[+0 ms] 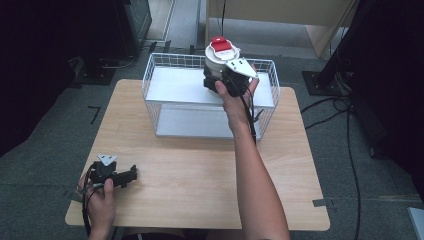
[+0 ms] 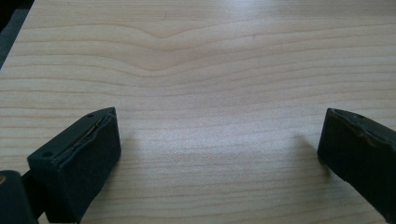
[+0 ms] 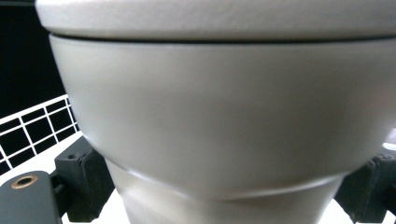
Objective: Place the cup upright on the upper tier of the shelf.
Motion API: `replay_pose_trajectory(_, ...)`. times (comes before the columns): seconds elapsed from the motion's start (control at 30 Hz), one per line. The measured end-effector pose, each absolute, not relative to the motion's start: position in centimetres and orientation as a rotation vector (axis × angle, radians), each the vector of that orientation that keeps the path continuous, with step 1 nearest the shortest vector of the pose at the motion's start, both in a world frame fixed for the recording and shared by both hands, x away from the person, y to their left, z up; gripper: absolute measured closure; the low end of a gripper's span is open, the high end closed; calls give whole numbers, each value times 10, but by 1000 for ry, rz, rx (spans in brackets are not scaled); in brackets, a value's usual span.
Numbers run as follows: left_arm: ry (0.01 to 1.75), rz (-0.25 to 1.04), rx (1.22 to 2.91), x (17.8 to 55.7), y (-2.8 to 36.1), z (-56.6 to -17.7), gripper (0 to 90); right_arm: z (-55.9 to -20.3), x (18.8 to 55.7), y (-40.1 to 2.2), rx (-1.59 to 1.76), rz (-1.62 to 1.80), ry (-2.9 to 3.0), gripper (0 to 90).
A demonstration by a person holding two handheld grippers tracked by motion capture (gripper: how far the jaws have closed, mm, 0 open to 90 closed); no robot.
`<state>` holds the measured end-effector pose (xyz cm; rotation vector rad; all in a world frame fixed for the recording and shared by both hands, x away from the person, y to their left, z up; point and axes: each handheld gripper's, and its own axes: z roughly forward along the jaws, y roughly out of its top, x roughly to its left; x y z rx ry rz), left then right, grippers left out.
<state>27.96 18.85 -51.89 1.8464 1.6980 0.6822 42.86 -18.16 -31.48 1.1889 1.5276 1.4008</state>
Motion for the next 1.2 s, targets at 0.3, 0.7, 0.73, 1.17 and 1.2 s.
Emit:
replay_pose_trajectory(0.3, 1697, 682, 1846, 280, 189, -519, 0, -318, 425, -180, 1200, 1388, 1503, 88)
replay_pose_trajectory(0.7, 1697, 682, 1850, 280, 189, -519, 0, -329, 413, -186, 1229, 1388, 1555, 72)
replay_pose_trajectory(0.73, 1698, 682, 1849, 280, 189, -519, 0, -331, 412, -187, 1233, 1380, 1564, 72)
replay_pose_trajectory(1.17, 1697, 683, 1850, 280, 189, -519, 0, -341, 381, -195, 1206, 1384, 1588, 72)
replay_pose_trajectory(1.2, 1696, 683, 1851, 280, 189, -519, 0, -341, 378, -195, 1202, 1386, 1589, 72)
